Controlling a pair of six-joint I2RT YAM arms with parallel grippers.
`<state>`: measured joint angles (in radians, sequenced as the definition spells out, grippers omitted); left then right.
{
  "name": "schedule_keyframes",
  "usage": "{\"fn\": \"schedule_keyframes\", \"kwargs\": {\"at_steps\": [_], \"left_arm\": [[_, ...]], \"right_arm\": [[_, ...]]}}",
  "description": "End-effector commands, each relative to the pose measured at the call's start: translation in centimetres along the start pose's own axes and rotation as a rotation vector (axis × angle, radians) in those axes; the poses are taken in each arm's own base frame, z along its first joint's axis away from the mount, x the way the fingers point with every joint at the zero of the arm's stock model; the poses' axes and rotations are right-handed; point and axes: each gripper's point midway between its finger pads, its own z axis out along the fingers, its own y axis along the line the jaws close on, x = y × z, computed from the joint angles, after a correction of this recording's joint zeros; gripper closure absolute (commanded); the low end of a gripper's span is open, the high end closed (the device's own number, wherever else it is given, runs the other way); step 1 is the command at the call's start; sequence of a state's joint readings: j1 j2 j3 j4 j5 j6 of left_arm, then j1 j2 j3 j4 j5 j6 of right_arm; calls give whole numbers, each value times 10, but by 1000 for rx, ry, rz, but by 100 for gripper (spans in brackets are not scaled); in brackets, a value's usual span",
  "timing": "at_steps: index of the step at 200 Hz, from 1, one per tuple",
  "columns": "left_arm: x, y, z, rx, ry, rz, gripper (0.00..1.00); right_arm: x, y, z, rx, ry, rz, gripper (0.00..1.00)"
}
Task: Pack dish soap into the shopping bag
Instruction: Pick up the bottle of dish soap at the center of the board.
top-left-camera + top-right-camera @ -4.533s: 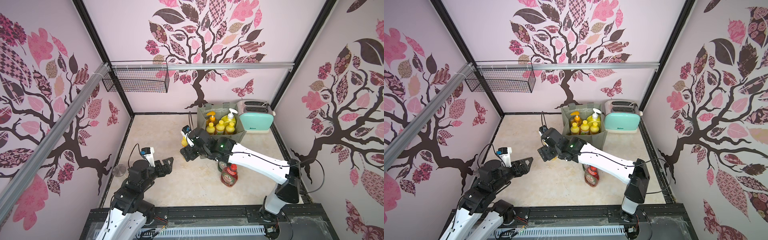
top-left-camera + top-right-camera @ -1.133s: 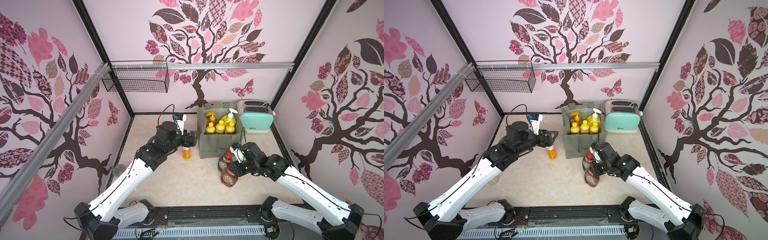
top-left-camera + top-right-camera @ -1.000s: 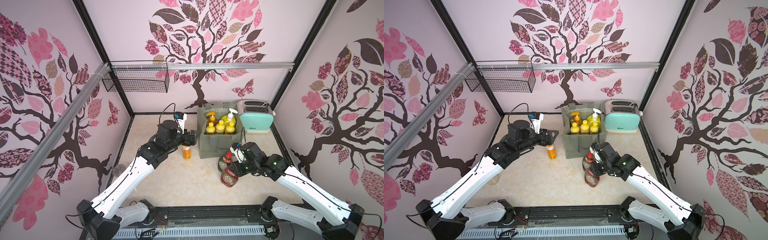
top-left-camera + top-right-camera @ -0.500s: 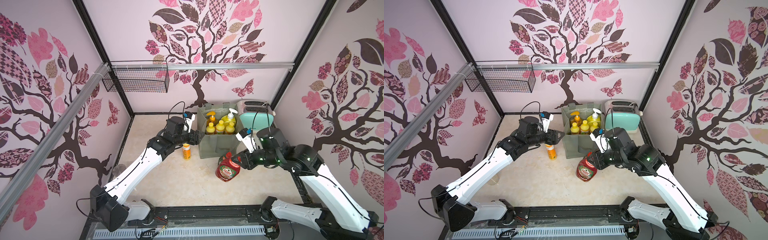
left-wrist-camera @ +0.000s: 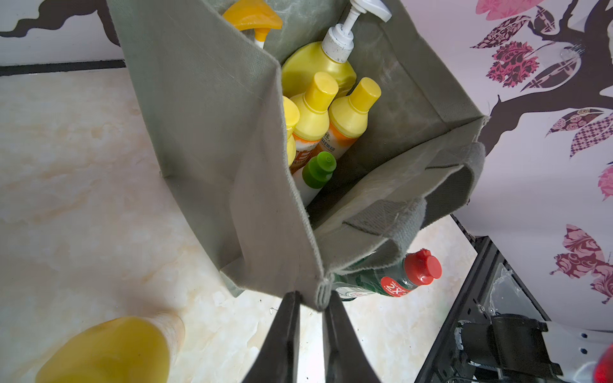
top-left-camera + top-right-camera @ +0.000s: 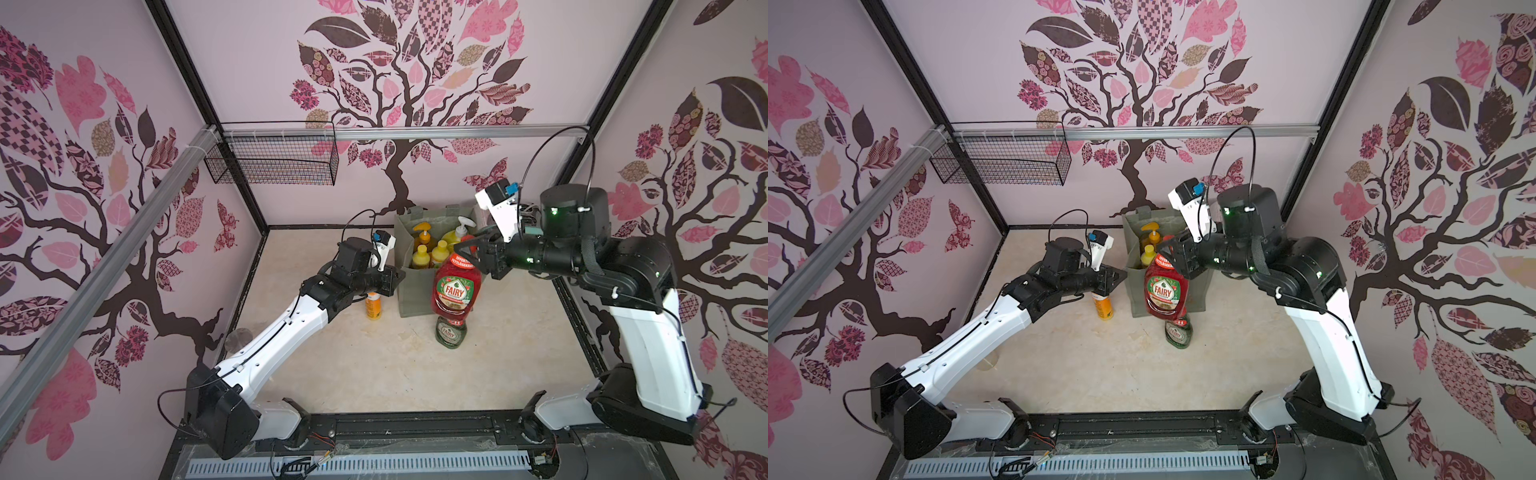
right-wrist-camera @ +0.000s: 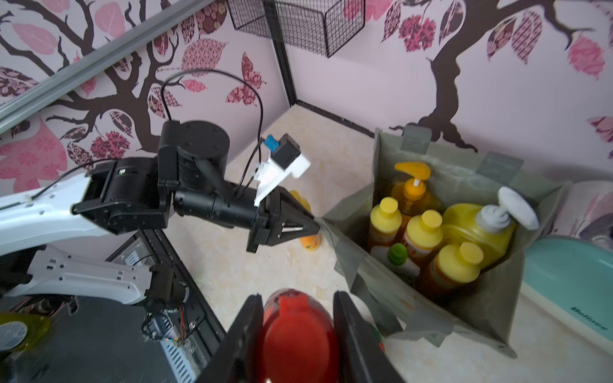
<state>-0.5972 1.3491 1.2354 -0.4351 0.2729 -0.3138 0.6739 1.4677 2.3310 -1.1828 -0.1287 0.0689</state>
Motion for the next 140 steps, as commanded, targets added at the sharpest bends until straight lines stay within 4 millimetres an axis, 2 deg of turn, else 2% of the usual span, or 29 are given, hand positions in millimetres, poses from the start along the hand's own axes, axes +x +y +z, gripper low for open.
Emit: {"fn": "schedule_keyframes", "kwargs": {"at_steps": [1,43,68,84,97,113,140], "left_arm": [[-7,-6,-8,12,-37,2,72],[-32,-8,-25,-12,-115,-13,52],[-41,-8,-24,-18,-122,-9,44],[-41,-10,-16,0,-102,-9,43],[-37,-11,-6,19,-70,-11,49],[-30,-11,3,38,-37,-16,63],[-27,-10,10,44,-24,-24,85]], "right_arm": [[-56,-4,-9,24,-203,-81,100],[-80,-40,19,-19,-244,-27,100],[-86,-43,36,-42,-258,-71,100],[-84,-46,50,-52,-244,-93,100],[-79,-51,64,-55,-218,-106,100],[-70,-57,82,-60,-180,-111,100],[-51,-54,101,-116,-129,-105,100]]}}
